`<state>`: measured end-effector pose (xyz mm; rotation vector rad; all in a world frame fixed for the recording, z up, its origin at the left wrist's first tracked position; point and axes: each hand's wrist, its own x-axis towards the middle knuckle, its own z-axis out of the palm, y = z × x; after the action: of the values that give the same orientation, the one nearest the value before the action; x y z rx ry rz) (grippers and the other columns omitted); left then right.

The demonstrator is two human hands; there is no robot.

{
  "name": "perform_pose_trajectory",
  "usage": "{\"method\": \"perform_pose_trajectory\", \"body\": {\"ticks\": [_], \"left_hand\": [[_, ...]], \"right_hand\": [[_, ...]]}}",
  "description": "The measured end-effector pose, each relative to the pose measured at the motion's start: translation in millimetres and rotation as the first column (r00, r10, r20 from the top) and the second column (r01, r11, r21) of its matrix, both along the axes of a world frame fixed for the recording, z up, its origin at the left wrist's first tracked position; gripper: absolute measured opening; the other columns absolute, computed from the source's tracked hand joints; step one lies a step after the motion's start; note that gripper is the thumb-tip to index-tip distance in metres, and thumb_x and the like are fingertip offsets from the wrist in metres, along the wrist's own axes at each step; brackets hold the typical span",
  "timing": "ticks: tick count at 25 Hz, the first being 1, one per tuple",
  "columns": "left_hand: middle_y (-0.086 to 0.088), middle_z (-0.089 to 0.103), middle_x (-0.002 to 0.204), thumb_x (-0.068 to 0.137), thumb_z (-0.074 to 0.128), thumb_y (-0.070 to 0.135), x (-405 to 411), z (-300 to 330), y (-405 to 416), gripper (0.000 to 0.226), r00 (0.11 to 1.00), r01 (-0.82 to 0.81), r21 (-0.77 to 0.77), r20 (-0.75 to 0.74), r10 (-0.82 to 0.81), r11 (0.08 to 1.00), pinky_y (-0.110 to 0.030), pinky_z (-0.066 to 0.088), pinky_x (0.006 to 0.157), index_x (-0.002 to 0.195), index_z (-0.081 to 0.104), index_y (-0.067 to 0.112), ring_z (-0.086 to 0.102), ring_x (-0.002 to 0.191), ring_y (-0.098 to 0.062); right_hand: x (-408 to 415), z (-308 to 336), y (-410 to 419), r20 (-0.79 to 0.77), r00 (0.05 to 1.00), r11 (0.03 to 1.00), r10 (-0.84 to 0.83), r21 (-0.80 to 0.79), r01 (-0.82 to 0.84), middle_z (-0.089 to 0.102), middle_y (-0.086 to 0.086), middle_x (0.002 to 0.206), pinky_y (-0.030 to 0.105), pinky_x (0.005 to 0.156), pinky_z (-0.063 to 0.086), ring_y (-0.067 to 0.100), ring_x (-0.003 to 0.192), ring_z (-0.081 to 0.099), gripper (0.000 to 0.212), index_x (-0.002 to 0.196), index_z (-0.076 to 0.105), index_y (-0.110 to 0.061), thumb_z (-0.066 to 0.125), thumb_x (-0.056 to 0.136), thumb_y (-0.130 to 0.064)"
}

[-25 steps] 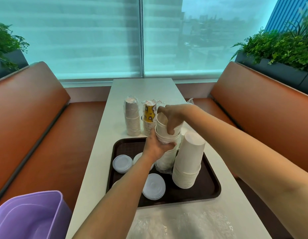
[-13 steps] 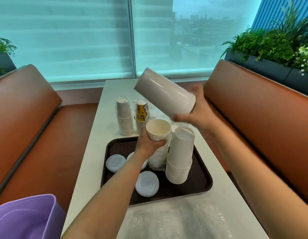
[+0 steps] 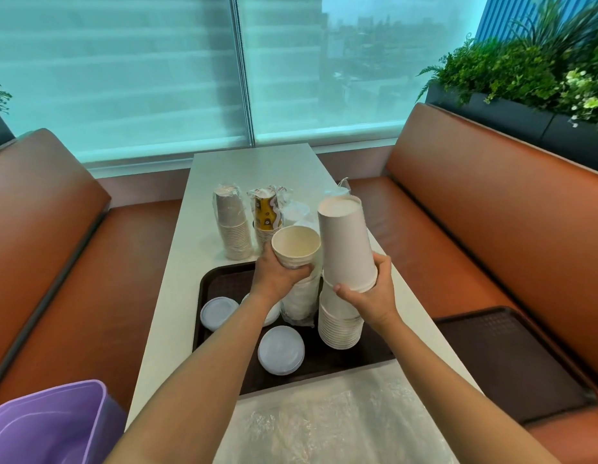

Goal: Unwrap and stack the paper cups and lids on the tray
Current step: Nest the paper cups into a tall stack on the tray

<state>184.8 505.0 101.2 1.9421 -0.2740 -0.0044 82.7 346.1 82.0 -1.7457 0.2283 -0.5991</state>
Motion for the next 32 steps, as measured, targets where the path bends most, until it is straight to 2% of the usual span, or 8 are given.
{"method": "perform_pose_trajectory", "body": {"ticks": [11, 13, 15, 17, 21, 25, 29, 32], "left_hand": [[-0.003, 0.052, 0.127, 0.061, 0.087, 0.021, -7.6, -4.0, 16.0, 0.087, 0.999, -0.033, 0.038, 0.03, 0.032, 0.999, -0.022, 0.038, 0.09, 0.134, 0.04, 0.012, 0.046, 0.108, -0.011], [0.0, 0.051, 0.127, 0.061, 0.088, 0.022, -7.2, -4.3, 17.6, 0.089, 1.0, -0.003, 0.02, 0.019, 0.002, 1.0, -0.023, 0.037, 0.093, 0.135, 0.038, 0.015, 0.045, 0.111, -0.011], [0.003, 0.049, 0.127, 0.06, 0.088, 0.023, -5.7, -3.3, 19.5, 0.094, 0.999, 0.049, 0.004, -0.001, -0.049, 0.999, -0.026, 0.038, 0.097, 0.137, 0.035, 0.021, 0.045, 0.115, -0.012], [0.005, 0.048, 0.127, 0.06, 0.088, 0.022, -4.6, -4.2, 22.9, 0.095, 0.996, 0.084, -0.023, -0.025, -0.084, 0.996, -0.026, 0.038, 0.098, 0.137, 0.032, 0.025, 0.045, 0.116, -0.011], [0.003, 0.05, 0.123, 0.064, 0.085, 0.021, -10.4, -11.6, 26.8, 0.089, 0.989, 0.086, -0.008, -0.123, -0.087, 0.996, -0.025, 0.039, 0.091, 0.137, 0.035, 0.018, 0.047, 0.114, -0.012], [-0.01, 0.051, 0.13, 0.071, 0.076, 0.027, -10.8, -18.6, 23.5, 0.079, 0.971, 0.054, -0.104, -0.226, -0.077, 0.993, -0.033, 0.042, 0.1, 0.137, 0.034, 0.012, 0.05, 0.119, -0.022], [-0.001, 0.047, 0.126, 0.078, 0.073, 0.005, -6.0, -23.3, 27.0, 0.077, 0.979, 0.14, 0.044, -0.155, -0.132, 0.989, -0.008, 0.037, 0.084, 0.139, 0.026, 0.009, 0.046, 0.113, -0.01], [0.003, 0.043, 0.124, 0.075, 0.075, 0.004, 1.9, -22.9, 35.3, 0.09, 0.941, 0.287, 0.136, -0.226, -0.252, 0.948, -0.01, 0.036, 0.086, 0.144, 0.018, 0.011, 0.044, 0.117, -0.011]], "right_hand": [[-10.1, -38.8, -6.4, -0.233, 0.972, 1.0, 0.003, 0.009, -0.001, 0.042, -0.004, 0.128, 0.03, 0.093, 0.039, 0.019, 0.121, 0.044, 0.102, 0.134, 0.024, -0.023, 0.08, 0.051, -0.038], [-18.9, -33.5, 0.0, -0.126, 0.977, 0.976, -0.174, -0.153, 0.154, 0.035, 0.004, 0.141, 0.027, 0.106, 0.028, 0.017, 0.131, 0.034, 0.106, 0.143, 0.022, -0.015, 0.076, 0.058, -0.048], [-26.4, -17.2, 11.0, 0.232, 0.925, 0.858, -0.299, -0.359, 0.367, 0.042, 0.011, 0.132, 0.022, 0.106, 0.025, 0.023, 0.123, 0.039, 0.076, 0.131, 0.039, -0.009, 0.064, 0.073, -0.05], [-27.2, 0.4, 31.0, 0.463, 0.877, 0.829, -0.13, -0.434, 0.352, 0.047, 0.007, 0.115, 0.019, 0.1, 0.033, 0.022, 0.107, 0.047, 0.043, 0.115, 0.048, -0.012, 0.059, 0.078, -0.032], [-6.2, 22.5, 82.2, 0.159, 0.969, 0.916, 0.191, -0.384, -0.117, 0.041, 0.006, 0.143, 0.019, 0.112, 0.027, 0.015, 0.134, 0.036, 0.052, 0.137, 0.04, -0.023, 0.051, 0.086, -0.028], [30.1, 15.0, 99.0, -0.095, 0.994, 0.951, 0.049, -0.298, -0.075, 0.001, 0.002, 0.16, 0.023, 0.119, 0.004, 0.011, 0.146, 0.0, 0.093, 0.15, -0.001, -0.015, 0.065, 0.087, -0.032], [53.0, 4.5, 90.3, -0.164, 0.986, 0.999, 0.024, -0.018, -0.028, 0.034, 0.004, 0.15, 0.042, 0.113, 0.031, 0.019, 0.138, 0.033, 0.11, 0.147, 0.017, -0.024, 0.084, 0.06, -0.036], [59.7, -9.0, 86.1, -0.175, 0.985, 0.995, -0.006, 0.097, 0.023, 0.054, -0.004, 0.128, 0.04, 0.104, 0.043, 0.012, 0.12, 0.052, 0.1, 0.127, 0.035, -0.032, 0.082, 0.04, -0.047]]}}
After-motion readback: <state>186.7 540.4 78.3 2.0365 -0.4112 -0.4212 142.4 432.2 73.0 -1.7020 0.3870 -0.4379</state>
